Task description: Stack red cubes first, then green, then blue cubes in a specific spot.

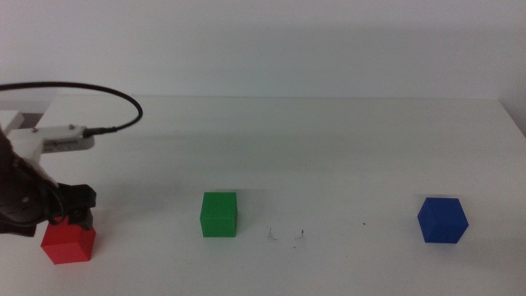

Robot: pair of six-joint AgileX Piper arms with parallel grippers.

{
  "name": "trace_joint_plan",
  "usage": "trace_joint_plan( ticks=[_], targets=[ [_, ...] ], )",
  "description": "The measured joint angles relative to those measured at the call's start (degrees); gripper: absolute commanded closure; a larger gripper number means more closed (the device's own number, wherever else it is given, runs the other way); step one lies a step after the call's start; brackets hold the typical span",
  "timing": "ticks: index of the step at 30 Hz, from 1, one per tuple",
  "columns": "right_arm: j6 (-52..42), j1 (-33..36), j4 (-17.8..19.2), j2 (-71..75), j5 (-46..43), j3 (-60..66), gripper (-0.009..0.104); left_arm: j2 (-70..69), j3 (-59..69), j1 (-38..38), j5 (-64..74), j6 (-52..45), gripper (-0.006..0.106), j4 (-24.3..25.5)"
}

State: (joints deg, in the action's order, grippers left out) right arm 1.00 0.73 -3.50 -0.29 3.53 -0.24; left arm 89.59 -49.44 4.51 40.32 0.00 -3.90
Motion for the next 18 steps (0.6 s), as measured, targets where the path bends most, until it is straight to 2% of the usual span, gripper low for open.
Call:
trace_joint_plan(
  ticks=[4,6,14,16,18],
  targets=[
    [0.0,0.0,0.0,0.0,0.0,0.0,0.002,4.3,-0.1,0.0,-3.9,0.0,0.011,1.0],
    [0.0,0.0,0.0,0.0,0.0,0.0,0.002,6.1,-0.1,0.0,-4.7,0.0,0.020,1.1],
    [0.0,0.0,0.0,0.0,0.0,0.0,0.002,6.4,-2.1,-1.6,-2.1,0.0,0.082,-0.6],
    [0.0,0.0,0.0,0.0,0.0,0.0,0.002,5.0,-4.8,-5.8,1.0,2.9,0.093,-0.1],
    [0.0,0.0,0.0,0.0,0.0,0.0,0.002,4.0,-9.8,-13.0,5.3,9.1,0.100,2.3]
  ],
)
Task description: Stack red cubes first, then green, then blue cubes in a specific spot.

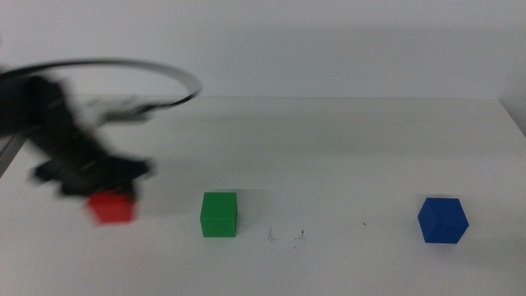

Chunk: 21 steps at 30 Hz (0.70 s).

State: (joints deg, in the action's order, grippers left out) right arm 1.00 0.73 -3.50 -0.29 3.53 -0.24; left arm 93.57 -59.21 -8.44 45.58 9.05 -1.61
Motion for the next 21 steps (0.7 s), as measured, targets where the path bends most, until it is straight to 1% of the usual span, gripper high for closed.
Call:
trace_joint_plan(
  ticks=[3,5,6,8,12,17,21],
  targets=[
    [0.0,0.0,0.0,0.0,0.0,0.0,0.002,1.1,-9.9,-12.2,6.5,13.1,0.101,4.5],
    [0.0,0.0,0.0,0.0,0.0,0.0,0.002,3.4,-16.1,-19.4,10.5,21.0,0.101,6.3],
    [0.0,0.0,0.0,0.0,0.0,0.0,0.002,7.0,-22.3,-25.8,14.0,26.3,0.101,7.3],
    [0.0,0.0,0.0,0.0,0.0,0.0,0.002,10.6,-26.7,-30.4,15.5,29.2,0.101,7.4],
    [0.0,0.0,0.0,0.0,0.0,0.0,0.002,18.6,-33.2,-34.9,16.1,33.0,0.101,7.6],
    [0.0,0.0,0.0,0.0,0.0,0.0,0.002,26.0,-35.7,-35.5,12.5,34.2,0.101,7.9],
    [0.0,0.0,0.0,0.0,0.0,0.0,0.002,28.1,-35.9,-35.5,11.3,35.1,0.101,9.1]
  ],
)
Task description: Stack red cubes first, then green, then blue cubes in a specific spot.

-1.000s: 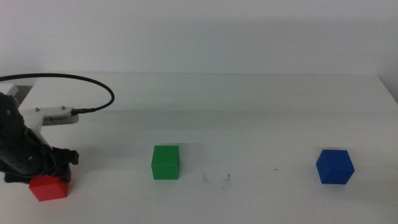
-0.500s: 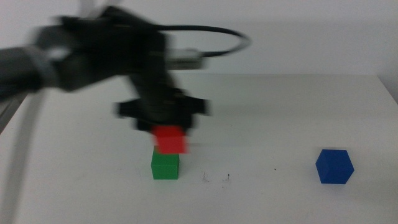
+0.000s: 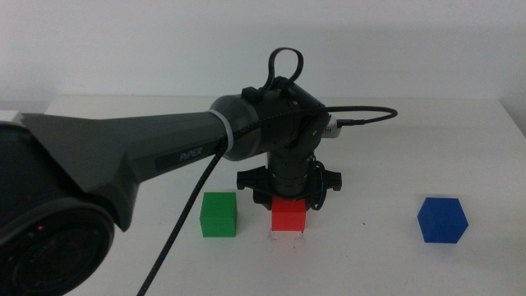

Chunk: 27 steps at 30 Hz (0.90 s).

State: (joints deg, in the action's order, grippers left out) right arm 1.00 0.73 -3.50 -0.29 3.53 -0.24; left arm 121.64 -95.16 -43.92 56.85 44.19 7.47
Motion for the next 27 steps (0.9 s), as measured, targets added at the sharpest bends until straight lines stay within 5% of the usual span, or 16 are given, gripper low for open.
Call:
trace_joint_plan(
  ticks=[9,15,27],
  targets=[
    [0.0,0.0,0.0,0.0,0.0,0.0,0.002,1.8,-0.1,0.6,-0.3,0.6,0.100,-0.2],
    [0.0,0.0,0.0,0.0,0.0,0.0,0.002,2.0,-0.1,0.7,-0.3,-0.5,0.088,-1.5],
    [0.0,0.0,0.0,0.0,0.0,0.0,0.002,2.0,-0.1,1.0,-1.1,-1.0,0.022,-0.7]
  ],
)
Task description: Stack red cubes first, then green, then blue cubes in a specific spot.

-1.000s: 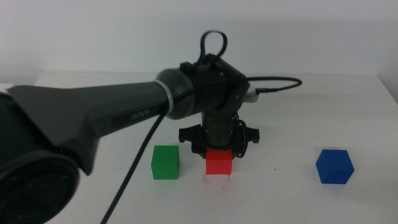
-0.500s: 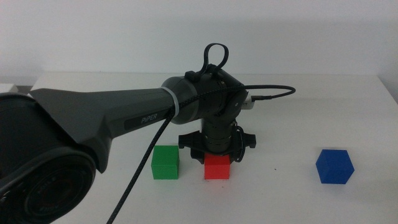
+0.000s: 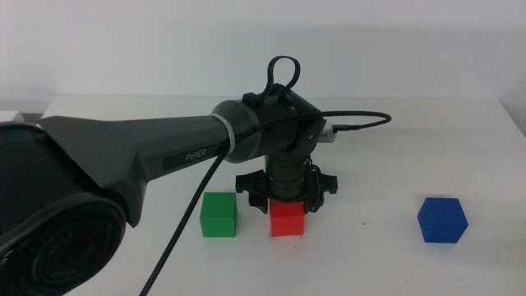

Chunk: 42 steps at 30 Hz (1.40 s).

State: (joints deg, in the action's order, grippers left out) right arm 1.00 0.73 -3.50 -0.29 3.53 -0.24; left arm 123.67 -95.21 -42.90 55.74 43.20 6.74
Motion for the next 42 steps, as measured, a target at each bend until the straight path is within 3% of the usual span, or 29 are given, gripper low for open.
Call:
trace_joint_plan(
  ticks=[3,11,17,19,26,32,37,39,42],
  targets=[
    [0.0,0.0,0.0,0.0,0.0,0.0,0.002,0.0,0.0,0.0,-0.2,0.0,0.007,0.0],
    [0.0,0.0,0.0,0.0,0.0,0.0,0.002,-5.1,-0.1,0.2,2.7,-6.6,0.007,-2.3],
    [0.0,0.0,0.0,0.0,0.0,0.0,0.002,-17.2,1.7,1.4,11.0,-4.9,0.007,6.8],
    [0.0,0.0,0.0,0.0,0.0,0.0,0.002,-19.3,5.3,3.0,11.9,-4.2,0.007,7.5],
    [0.0,0.0,0.0,0.0,0.0,0.0,0.002,-18.3,16.1,9.3,2.7,-8.8,0.007,0.0],
    [0.0,0.0,0.0,0.0,0.0,0.0,0.002,-14.4,17.4,10.3,-2.8,-10.1,0.007,-1.7],
    [0.0,0.0,0.0,0.0,0.0,0.0,0.002,-10.7,17.5,10.3,-3.6,-10.2,0.018,-1.7],
    [0.0,0.0,0.0,0.0,0.0,0.0,0.002,-9.9,17.6,10.3,-3.6,-10.2,0.030,-1.7],
    [0.0,0.0,0.0,0.0,0.0,0.0,0.002,-9.8,17.6,10.3,-3.9,-10.2,0.058,-1.7]
  ],
)
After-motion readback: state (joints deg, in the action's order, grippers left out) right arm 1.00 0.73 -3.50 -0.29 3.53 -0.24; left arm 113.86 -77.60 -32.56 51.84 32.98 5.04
